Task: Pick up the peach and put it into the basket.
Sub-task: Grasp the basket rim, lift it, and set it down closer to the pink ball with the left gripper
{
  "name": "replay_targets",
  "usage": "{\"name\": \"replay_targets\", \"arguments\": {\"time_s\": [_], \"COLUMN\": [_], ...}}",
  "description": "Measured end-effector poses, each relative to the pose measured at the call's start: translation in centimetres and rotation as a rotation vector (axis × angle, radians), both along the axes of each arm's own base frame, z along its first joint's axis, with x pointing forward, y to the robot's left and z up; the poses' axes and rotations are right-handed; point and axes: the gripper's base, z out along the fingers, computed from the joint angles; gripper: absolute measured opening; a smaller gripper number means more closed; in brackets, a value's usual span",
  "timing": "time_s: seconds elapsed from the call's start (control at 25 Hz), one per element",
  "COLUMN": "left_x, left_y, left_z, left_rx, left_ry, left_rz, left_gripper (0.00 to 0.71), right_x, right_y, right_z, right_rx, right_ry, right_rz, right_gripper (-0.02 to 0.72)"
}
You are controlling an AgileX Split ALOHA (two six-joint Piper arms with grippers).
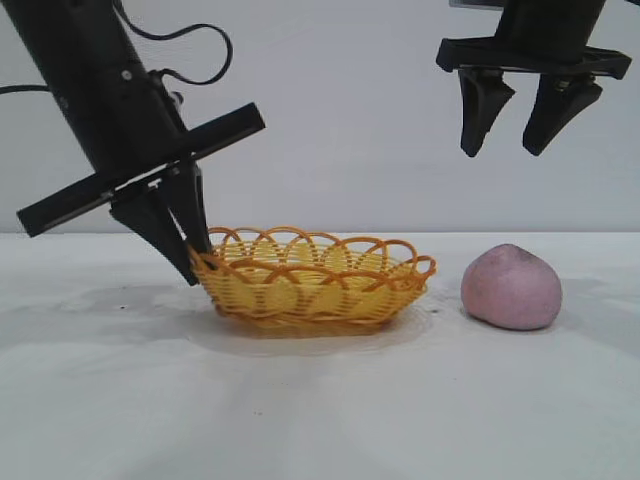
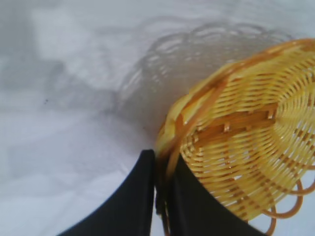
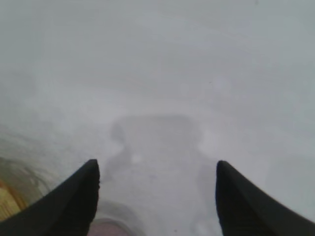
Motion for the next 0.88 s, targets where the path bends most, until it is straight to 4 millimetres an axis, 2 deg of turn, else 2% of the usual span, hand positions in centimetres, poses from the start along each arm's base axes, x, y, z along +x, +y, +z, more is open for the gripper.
{"name": "replay_targets", "arguments": {"time_s": [0.12,0.16,0.28,0.32,0.6,0.72,0.88], "left_x": [0.1,0.1,0.1,0.1,0.2,0.5,1.2], "left_y": [0.1,0.1,0.1,0.1,0.2,0.5,0.9], "left_z": [0.0,0.0,0.0,0.0,0.1,1.1,3.5], "left_rx": [0.003,0.002,0.001,0.001,0.020,0.073,0.168], "left_ry": [-0.014,-0.014,-0.017,-0.018,-0.037,-0.083,-0.144], "left_rz": [-0.023,-0.023,-0.028,-0.029,-0.051,-0.119,-0.228], "left_gripper": [0.000,0.065,0.065,0.134,0.424,0.527,0.514], "right_x": [0.0,0.0,0.0,0.0,0.0,0.0,0.0], "right_y": [0.0,0.0,0.0,0.0,0.0,0.0,0.0], "right_z": [0.0,0.0,0.0,0.0,0.0,0.0,0.0], "right_rx": [0.000,0.000,0.000,0.000,0.000,0.000,0.000], "right_ry": [0.000,0.000,0.000,0.000,0.000,0.000,0.000], "right_rz": [0.000,0.000,0.000,0.000,0.000,0.000,0.000], "right_gripper": [0.478,0.478,0.478,0.478,0.478,0.478,0.478]}}
